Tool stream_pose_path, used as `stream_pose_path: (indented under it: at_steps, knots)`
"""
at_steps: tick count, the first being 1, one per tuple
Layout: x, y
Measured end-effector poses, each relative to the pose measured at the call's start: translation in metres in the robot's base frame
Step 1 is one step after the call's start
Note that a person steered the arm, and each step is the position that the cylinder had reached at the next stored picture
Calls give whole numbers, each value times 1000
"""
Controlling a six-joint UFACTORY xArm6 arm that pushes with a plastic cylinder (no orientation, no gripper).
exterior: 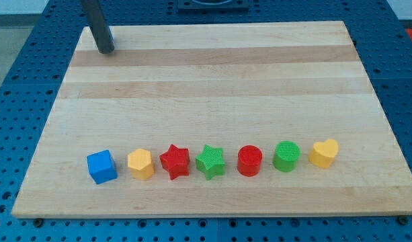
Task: Move the blue cube near the blue triangle
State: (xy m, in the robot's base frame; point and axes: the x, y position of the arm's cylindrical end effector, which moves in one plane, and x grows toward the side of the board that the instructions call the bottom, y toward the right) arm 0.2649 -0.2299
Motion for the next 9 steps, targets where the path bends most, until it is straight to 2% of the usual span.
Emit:
stream_pose_path:
  at_steps: [1, 2, 3, 6, 7, 8, 9]
  knots:
    - [-7, 0]
    - [8, 0]
    - [66, 0]
    - [284, 0]
    - [341, 18]
    - [354, 51]
    - [352, 56]
